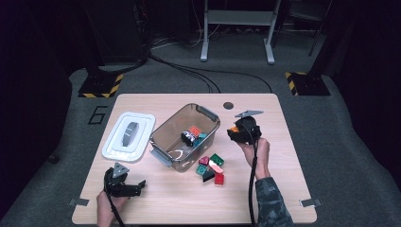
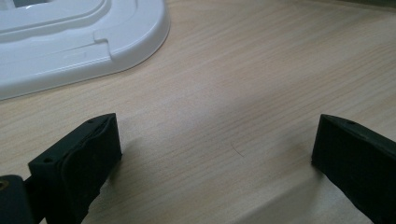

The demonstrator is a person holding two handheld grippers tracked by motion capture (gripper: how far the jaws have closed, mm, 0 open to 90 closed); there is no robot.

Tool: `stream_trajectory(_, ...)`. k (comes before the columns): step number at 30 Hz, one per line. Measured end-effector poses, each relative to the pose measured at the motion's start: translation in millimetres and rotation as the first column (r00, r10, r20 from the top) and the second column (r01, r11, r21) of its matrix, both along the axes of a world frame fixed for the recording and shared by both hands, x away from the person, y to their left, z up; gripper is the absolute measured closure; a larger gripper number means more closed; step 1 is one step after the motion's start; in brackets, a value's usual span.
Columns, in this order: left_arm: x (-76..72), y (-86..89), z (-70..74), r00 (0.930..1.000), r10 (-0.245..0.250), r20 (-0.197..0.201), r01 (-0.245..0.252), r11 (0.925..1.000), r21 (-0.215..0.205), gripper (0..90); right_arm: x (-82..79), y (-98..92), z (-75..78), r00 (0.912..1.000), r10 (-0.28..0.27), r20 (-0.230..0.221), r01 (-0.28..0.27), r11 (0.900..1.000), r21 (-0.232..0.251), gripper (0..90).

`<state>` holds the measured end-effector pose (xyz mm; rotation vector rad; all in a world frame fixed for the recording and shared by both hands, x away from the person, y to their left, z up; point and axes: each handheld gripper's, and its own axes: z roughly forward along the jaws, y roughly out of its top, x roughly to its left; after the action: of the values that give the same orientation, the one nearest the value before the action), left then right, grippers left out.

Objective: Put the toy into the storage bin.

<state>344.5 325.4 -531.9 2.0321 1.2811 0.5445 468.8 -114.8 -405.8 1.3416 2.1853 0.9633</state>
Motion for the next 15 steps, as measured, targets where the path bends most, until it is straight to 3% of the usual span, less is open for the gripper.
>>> stream_trajectory(15, 0.1, 0.0, 0.0, 1.0, 0.0, 0.0, 0.0, 1.0, 0.001, 1.1, 9.2, 13.7, 36.0, 0.9983, 0.026, 0.053, -0.025, 1.0, -0.02, 58.5)
